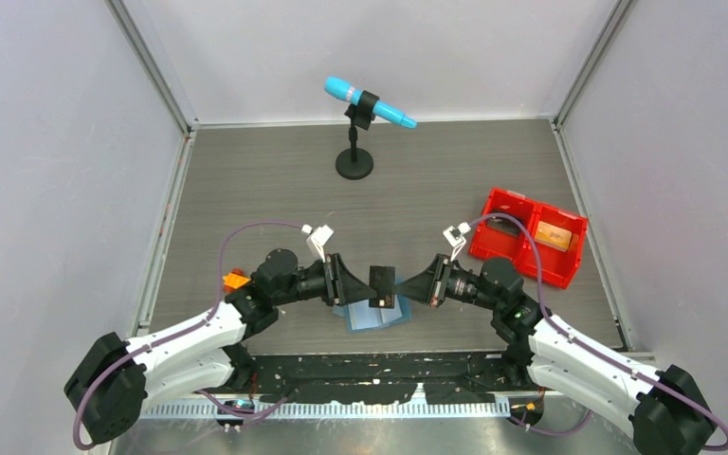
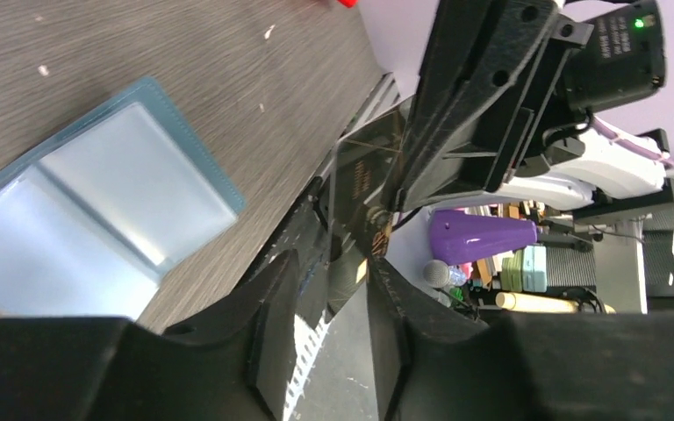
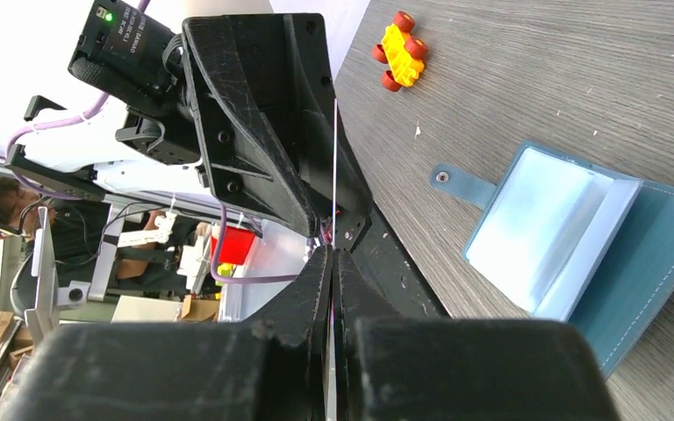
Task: Take the credit cards out of the card holder
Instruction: Place the credit card in the storage box.
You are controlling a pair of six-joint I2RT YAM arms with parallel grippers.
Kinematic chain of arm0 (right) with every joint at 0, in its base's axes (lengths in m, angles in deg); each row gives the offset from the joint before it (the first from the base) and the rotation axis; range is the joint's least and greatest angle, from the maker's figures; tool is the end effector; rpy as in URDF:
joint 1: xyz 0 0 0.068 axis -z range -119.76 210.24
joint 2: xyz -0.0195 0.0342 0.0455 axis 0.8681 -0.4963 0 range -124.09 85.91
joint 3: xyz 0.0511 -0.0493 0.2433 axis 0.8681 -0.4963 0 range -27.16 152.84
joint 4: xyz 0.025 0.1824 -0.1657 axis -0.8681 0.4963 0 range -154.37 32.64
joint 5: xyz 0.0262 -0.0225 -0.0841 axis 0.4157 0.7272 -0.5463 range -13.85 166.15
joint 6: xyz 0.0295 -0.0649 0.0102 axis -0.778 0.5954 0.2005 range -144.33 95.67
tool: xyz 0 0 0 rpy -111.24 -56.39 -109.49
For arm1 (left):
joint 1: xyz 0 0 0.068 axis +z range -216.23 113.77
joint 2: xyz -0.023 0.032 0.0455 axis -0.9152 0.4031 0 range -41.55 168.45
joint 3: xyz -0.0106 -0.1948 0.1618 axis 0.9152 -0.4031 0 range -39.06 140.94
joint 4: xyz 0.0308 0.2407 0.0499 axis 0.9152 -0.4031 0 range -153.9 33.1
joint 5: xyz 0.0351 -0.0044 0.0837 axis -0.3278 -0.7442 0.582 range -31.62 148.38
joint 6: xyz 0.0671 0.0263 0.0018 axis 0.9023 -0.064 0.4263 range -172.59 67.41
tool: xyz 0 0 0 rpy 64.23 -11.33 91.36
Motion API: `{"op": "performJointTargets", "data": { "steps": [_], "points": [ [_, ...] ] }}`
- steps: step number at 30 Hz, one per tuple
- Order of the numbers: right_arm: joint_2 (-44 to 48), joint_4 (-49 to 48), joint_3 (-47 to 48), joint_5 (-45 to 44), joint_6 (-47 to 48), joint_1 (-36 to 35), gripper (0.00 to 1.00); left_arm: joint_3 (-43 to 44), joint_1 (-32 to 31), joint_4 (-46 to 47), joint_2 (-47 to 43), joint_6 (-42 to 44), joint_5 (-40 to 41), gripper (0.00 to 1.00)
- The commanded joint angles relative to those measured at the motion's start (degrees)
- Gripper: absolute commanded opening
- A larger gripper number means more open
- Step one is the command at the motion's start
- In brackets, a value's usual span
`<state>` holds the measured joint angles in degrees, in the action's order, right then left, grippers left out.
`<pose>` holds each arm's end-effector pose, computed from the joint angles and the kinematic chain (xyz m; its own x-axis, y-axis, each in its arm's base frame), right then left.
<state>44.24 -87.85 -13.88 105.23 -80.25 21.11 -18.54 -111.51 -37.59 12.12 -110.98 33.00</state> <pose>0.1326 0.1452 0.2082 -0.8051 0.2781 -0.5239 -0.4647 0.2533 0.8485 0.1403 -0.1780 0.2037 -0.8844 -0.2004 -0.4216 0.3466 0.3230 -0.8807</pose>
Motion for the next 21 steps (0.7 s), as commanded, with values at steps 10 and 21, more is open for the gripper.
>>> {"op": "performJointTargets", "data": {
  "steps": [10, 21],
  "points": [
    [-0.20, 1.38, 2.08, 5.01, 6.27, 0.29, 0.21, -1.51, -0.16, 7.37, -3.80, -1.46, -3.59, 0.00],
    [-0.33, 21.52, 12.89, 8.02, 22.96, 0.29, 0.55, -2.77, -0.16, -2.13, -10.11, 2.69, -4.20, 0.00]
  ]
}}
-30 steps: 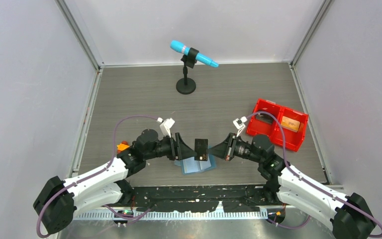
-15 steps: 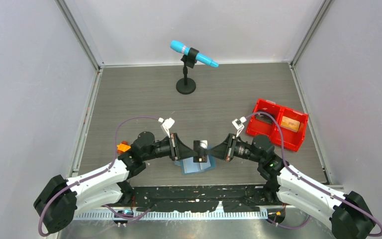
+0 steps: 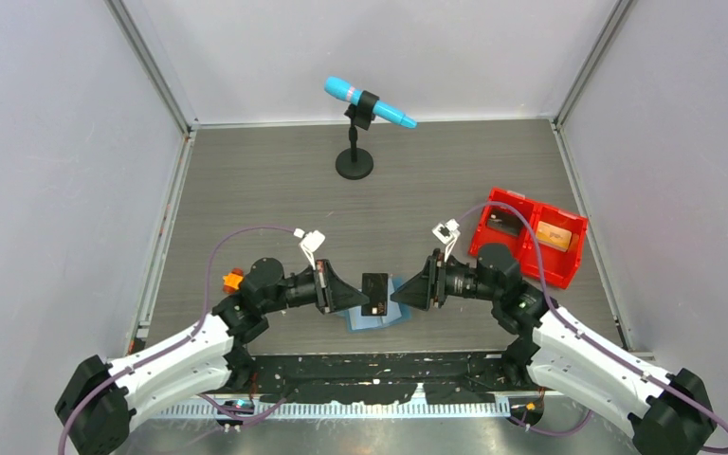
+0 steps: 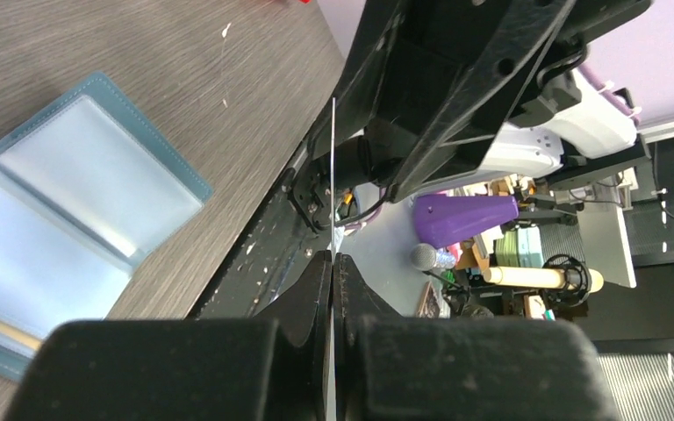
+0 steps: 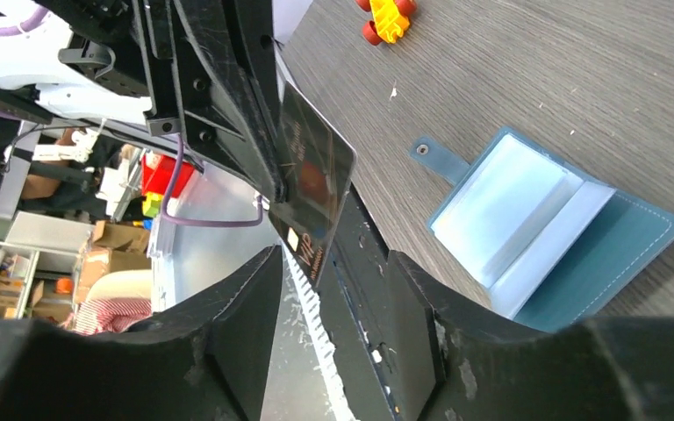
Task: Take the credit cards out of the card holder
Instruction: Place the credit card in the storage box.
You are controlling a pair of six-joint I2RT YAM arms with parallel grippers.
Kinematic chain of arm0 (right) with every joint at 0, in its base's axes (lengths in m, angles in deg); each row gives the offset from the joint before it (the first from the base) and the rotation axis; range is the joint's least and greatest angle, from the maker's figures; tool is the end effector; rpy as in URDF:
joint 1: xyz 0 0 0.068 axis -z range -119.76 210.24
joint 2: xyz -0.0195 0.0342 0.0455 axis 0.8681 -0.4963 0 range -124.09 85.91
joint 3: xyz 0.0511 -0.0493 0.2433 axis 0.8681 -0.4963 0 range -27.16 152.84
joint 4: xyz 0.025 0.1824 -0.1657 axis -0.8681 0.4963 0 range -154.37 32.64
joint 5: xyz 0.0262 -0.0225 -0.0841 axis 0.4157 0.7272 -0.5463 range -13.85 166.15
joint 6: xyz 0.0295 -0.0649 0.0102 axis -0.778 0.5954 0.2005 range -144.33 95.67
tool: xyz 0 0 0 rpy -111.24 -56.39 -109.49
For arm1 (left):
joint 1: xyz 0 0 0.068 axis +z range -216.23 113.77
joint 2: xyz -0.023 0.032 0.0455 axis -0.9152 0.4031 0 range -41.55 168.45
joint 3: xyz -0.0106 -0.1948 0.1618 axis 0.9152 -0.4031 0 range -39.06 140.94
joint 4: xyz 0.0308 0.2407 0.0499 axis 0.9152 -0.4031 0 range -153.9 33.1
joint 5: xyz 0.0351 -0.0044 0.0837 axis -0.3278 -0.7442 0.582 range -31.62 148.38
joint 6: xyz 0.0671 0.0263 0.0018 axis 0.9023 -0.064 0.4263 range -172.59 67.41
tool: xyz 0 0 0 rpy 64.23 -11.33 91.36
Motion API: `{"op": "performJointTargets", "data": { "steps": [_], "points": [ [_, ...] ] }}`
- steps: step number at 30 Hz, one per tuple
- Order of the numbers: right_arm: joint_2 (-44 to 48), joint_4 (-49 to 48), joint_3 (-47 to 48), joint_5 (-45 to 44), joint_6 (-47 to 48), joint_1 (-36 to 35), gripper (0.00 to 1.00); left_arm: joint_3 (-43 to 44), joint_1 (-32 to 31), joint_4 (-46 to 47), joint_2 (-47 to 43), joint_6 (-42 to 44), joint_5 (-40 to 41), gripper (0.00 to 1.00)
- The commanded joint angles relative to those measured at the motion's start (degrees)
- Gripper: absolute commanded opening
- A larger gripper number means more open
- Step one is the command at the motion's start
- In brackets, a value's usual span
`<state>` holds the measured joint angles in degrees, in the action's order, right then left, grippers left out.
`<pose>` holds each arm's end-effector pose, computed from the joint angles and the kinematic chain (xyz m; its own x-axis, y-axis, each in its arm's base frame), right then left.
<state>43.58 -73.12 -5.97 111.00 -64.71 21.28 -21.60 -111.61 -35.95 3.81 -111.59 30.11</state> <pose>0.1311 0.1497 0.2243 -0.7425 0.0833 -0.6647 -0.6157 0.3061 0.7261 0.1244 -0.1663 0.2170 -0.8642 -0.1990 -0.4621 0.4201 0.2201 -0.8804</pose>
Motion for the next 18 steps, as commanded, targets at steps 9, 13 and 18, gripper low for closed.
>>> {"op": "performJointTargets", "data": {
  "steps": [9, 13, 18],
  "points": [
    [-1.88, 18.99, 12.48, 3.64, 16.00, 0.20, 0.59, 0.23, -0.05, -12.33, -4.85, 7.94, -4.39, 0.00],
    [-3.55, 20.30, 14.10, 5.31, 18.21, 0.20, 0.60, 1.25, -0.05, -15.66, -4.96, 10.47, -7.31, 0.00],
    [-6.79, 19.10, 15.08, 9.84, 19.37, 0.20, 0.57, 2.05, -0.05, -16.82, -4.35, 12.12, -10.55, 0.00]
  ]
}}
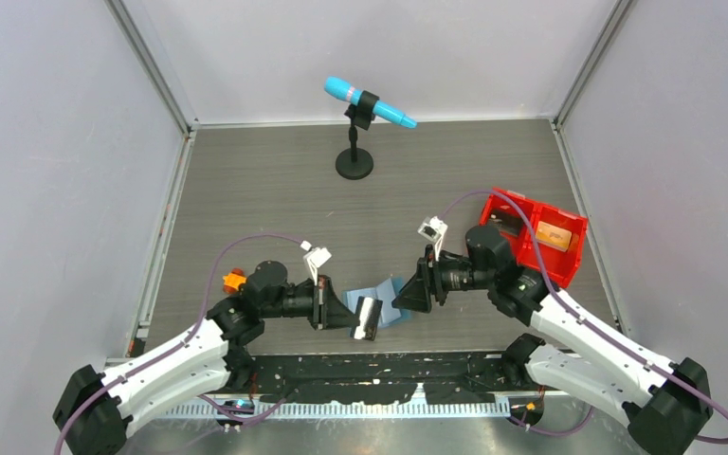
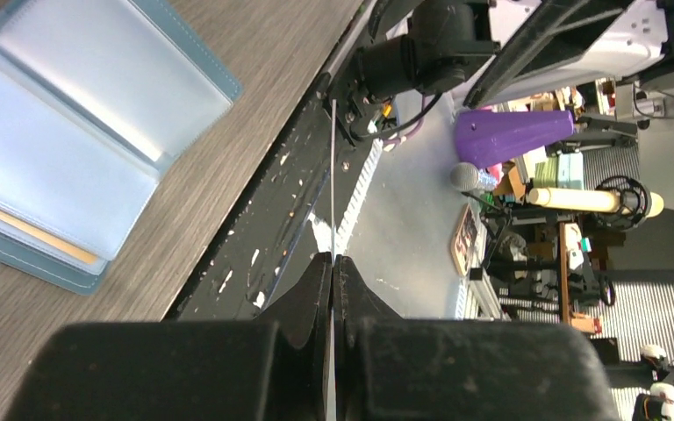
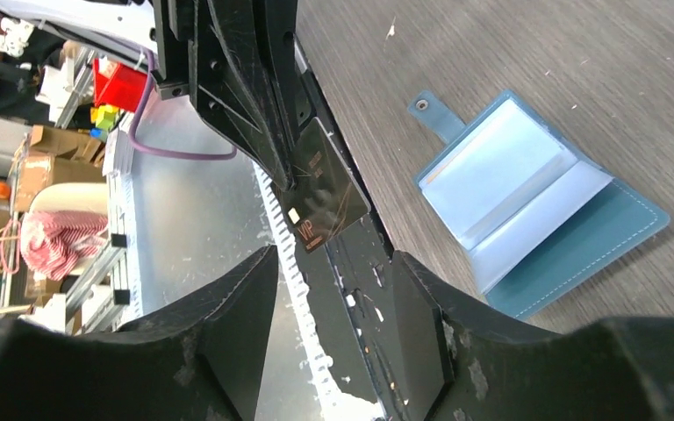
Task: Take the credit cards out of the card holder
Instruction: Place the credit card in the storage box.
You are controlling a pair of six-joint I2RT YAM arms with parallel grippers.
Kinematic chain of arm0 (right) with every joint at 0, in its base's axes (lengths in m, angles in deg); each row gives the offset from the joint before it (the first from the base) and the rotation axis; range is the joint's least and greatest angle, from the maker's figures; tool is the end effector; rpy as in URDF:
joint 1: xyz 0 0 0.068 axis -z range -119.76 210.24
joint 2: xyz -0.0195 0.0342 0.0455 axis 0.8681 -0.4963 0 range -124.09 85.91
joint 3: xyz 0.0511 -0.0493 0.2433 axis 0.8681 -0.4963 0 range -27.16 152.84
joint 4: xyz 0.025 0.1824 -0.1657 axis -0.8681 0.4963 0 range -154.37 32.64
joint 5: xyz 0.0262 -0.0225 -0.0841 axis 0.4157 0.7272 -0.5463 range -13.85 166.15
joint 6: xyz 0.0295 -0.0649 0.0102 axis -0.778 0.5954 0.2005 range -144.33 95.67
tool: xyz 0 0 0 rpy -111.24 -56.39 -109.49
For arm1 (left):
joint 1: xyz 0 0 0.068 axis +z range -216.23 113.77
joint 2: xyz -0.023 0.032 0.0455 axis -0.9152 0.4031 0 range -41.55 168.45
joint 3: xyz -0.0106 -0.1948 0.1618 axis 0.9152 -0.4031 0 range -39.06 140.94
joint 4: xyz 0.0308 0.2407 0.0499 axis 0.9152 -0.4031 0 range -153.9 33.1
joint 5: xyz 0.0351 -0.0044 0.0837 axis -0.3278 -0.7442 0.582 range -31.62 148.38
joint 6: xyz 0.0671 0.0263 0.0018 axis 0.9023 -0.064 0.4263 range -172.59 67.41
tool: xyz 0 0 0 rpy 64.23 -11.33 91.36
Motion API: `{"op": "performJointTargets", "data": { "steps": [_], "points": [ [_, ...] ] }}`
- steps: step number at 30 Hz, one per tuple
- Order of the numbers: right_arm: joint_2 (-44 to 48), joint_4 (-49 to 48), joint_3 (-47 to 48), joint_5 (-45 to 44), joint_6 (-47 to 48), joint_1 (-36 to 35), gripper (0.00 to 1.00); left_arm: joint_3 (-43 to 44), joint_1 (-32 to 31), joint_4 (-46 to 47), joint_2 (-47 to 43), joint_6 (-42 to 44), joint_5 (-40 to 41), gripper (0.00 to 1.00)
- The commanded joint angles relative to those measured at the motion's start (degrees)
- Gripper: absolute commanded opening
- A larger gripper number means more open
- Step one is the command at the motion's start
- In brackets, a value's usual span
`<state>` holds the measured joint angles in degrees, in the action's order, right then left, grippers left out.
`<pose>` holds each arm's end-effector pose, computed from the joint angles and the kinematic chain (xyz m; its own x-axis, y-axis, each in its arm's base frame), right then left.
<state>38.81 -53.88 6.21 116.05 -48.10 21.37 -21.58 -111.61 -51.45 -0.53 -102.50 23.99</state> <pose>0.1325 0.1559 0.2467 -0.6698 -0.1428 -0.7287 -0.7288 0.3143 0.6083 0.1082 -0.1575 0.1983 -0.8783 -0.0087 -0.4779 0.4542 0.2962 -0.8402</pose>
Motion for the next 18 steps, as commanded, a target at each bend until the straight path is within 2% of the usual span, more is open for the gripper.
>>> {"op": "performJointTargets", "data": {
  "steps": [1, 4, 18],
  "points": [
    [-3.03, -0.64, 2.99, 5.38, 2.81, 0.11, 0.56, 2.15, -0.10, -1.32, 0.14, 3.25, -4.69, 0.00],
    [-4.46, -1.72, 2.79, 7.46, 2.92, 0.11, 0.52, 2.51, -0.05, -1.10, 0.87, 3.58, -5.35, 0.00],
    [-13.60, -10.06, 1.07, 13.70, 3.17, 0.11, 0.50, 2.89, -0.11, 2.25, 3.62, 2.98, -8.61, 0.00]
  ]
}}
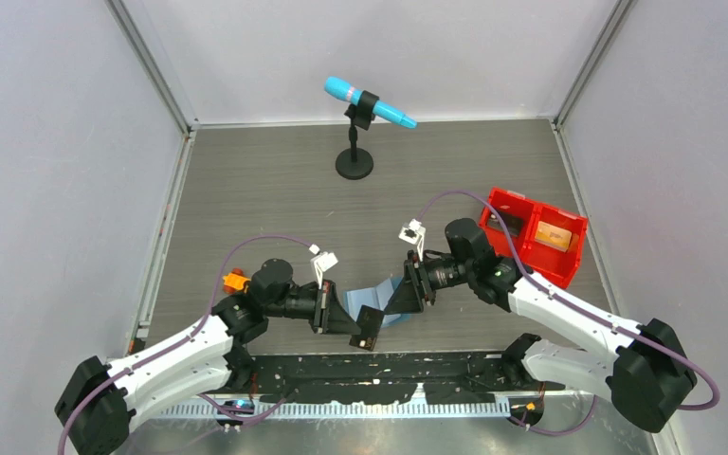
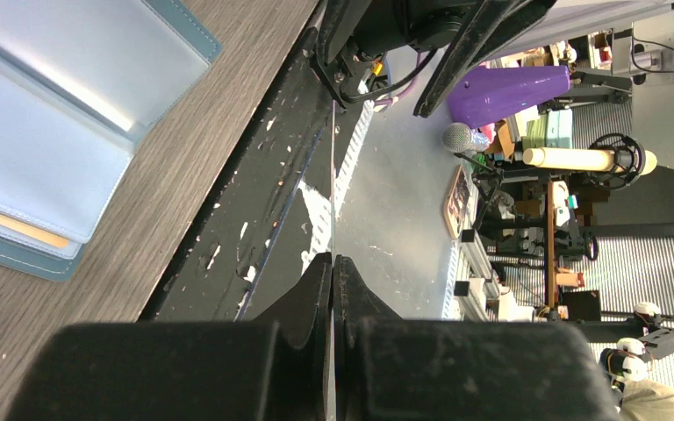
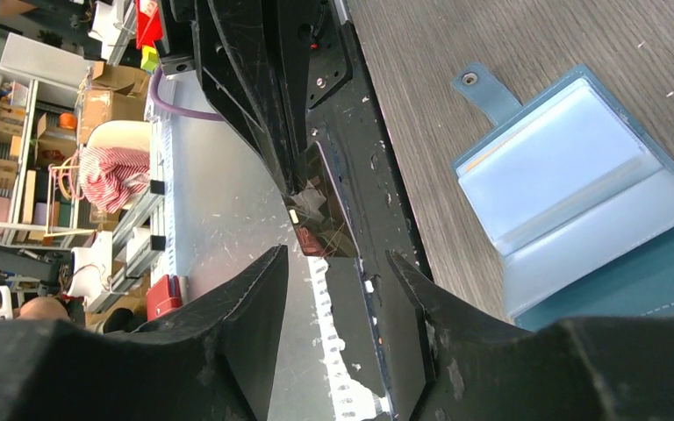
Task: Take the credit cards out of the card holder
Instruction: Place the credit card in the storage box.
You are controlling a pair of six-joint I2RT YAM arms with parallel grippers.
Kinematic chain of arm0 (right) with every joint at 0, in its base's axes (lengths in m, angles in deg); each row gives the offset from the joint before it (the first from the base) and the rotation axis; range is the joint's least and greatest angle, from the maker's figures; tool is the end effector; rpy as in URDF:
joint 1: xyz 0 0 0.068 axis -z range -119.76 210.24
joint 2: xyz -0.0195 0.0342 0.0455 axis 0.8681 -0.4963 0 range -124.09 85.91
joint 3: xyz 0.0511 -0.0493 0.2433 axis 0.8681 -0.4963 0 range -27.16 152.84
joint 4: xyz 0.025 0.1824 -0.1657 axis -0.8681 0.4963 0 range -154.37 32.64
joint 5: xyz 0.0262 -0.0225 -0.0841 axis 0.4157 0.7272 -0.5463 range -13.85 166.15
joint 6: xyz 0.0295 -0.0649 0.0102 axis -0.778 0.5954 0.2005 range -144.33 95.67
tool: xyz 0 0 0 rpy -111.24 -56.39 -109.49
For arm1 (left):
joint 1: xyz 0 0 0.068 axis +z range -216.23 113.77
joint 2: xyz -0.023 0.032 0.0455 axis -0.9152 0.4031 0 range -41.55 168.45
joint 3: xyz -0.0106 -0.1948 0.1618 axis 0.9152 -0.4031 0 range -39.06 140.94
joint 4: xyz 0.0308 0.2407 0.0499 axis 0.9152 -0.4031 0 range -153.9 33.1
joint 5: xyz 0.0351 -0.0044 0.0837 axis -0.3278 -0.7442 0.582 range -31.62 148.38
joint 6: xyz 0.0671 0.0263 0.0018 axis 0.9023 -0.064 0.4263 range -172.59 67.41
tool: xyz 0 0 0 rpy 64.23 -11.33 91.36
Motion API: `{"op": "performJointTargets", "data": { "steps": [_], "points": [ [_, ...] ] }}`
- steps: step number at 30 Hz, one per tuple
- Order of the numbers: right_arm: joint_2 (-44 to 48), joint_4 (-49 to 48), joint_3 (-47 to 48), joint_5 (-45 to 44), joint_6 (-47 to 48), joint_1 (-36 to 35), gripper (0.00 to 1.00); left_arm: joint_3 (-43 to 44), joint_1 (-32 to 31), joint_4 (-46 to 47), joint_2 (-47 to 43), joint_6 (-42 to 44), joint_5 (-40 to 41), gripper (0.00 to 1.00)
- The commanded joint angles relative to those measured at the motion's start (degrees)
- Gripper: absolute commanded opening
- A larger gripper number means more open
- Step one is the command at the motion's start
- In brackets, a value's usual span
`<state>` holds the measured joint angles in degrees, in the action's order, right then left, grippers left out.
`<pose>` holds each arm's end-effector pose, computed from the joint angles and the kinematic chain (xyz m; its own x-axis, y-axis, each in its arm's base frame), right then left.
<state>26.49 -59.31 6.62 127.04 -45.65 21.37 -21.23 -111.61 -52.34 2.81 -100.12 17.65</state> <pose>0.1465 0.1774 0.2210 -0.7030 -0.2721 -0.6571 -0.7083 0.1839 0.6816 0.1050 -0.1618 0.1902 -0.8888 0.1049 -0.4461 0.4573 0.2650 -0.8489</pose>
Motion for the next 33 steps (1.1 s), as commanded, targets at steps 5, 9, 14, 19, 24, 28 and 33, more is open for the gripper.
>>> {"op": "performJointTargets", "data": {
  "steps": [5, 9, 14, 19, 24, 28, 33],
  "points": [
    [-3.10, -7.07, -0.22, 3.39, 0.04, -0.27, 0.50, 2.65, -0.05, 3.73, 0.69, 0.60, -2.81, 0.00],
    [-4.11, -9.75, -1.14, 4.07, -1.22, -0.97, 0.49, 2.65, -0.06, 4.22, 0.74, 0.59, -3.13, 0.00],
    [-4.75, -11.55, -1.94, 4.20, -2.08, -1.43, 0.47, 2.52, -0.06, 4.76, 0.70, 0.42, -3.43, 0.00],
    [-4.75, -12.89, -2.43, 4.44, -2.77, -1.82, 0.30, 2.35, -0.05, 4.94, 0.47, 0.29, -3.65, 0.00],
    [-3.89, -16.03, -3.58, 5.87, -4.74, -1.91, 0.06, 2.43, -0.05, 4.53, 0.38, 0.24, -3.37, 0.00],
    [-2.51, -16.74, -3.89, 4.91, -5.88, -1.91, 0.05, 2.90, -0.05, 1.79, 0.01, 1.14, -1.18, 0.14],
    [0.00, -16.84, -4.23, 2.90, -6.74, -1.91, 0.05, 6.08, -0.06, -7.85, -1.54, 4.25, 5.76, 0.55]
  ]
}}
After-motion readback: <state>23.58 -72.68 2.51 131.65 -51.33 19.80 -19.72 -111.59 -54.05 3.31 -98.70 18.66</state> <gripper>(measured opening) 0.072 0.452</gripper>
